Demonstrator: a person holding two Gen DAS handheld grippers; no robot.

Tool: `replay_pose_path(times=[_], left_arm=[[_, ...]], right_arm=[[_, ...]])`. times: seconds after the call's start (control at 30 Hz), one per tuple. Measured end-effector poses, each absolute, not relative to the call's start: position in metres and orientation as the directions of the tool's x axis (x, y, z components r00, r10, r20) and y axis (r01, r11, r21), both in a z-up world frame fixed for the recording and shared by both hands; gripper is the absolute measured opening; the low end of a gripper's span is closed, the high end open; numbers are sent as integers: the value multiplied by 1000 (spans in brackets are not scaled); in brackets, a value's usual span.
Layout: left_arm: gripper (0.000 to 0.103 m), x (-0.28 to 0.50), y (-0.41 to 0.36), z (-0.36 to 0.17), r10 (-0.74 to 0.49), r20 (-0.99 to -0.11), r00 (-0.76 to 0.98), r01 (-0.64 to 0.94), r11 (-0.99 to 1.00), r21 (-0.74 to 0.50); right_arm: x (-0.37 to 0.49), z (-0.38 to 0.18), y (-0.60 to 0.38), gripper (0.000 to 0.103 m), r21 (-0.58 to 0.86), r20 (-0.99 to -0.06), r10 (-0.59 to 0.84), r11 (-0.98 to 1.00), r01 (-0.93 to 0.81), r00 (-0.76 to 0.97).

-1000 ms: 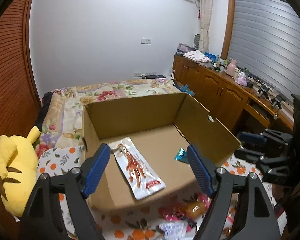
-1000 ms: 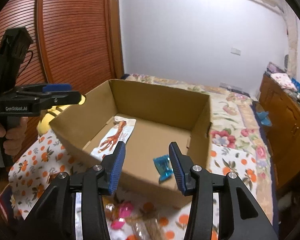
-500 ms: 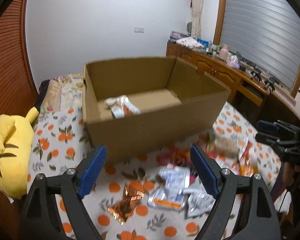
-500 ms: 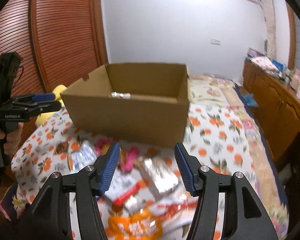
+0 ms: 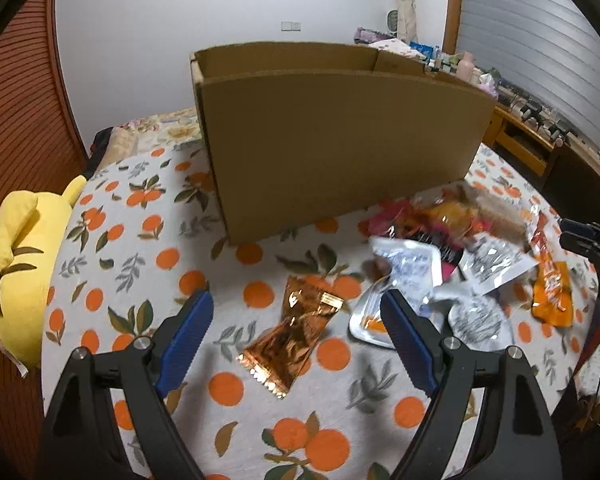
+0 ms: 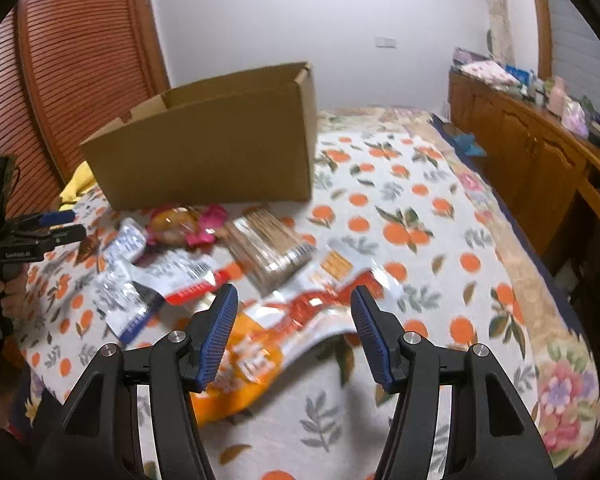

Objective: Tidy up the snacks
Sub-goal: 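Move both open tools back to the snack pile, then grasp the copper wrapped candy with the left tool while the right tool grasps the orange spicy-strip pouch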

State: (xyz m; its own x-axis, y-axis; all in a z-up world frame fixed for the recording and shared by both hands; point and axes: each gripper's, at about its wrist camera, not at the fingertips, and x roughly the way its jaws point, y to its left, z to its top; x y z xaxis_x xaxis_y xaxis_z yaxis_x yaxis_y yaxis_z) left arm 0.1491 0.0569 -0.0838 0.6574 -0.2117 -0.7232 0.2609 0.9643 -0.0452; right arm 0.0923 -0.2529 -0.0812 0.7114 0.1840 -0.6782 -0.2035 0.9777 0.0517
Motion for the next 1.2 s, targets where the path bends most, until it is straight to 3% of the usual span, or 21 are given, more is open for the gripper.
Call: replay_pose_path(times=[0.63, 1.2], left_arm=[[86, 160, 64, -105, -158, -772, 615, 214, 976, -29], [86, 163, 63, -109, -142, -786, 602, 207, 978, -18]], right_arm=[[93, -102, -256, 61, 138, -709, 219, 975, -172, 670], [117, -112, -234, 63, 14, -726, 130, 985, -175, 675]])
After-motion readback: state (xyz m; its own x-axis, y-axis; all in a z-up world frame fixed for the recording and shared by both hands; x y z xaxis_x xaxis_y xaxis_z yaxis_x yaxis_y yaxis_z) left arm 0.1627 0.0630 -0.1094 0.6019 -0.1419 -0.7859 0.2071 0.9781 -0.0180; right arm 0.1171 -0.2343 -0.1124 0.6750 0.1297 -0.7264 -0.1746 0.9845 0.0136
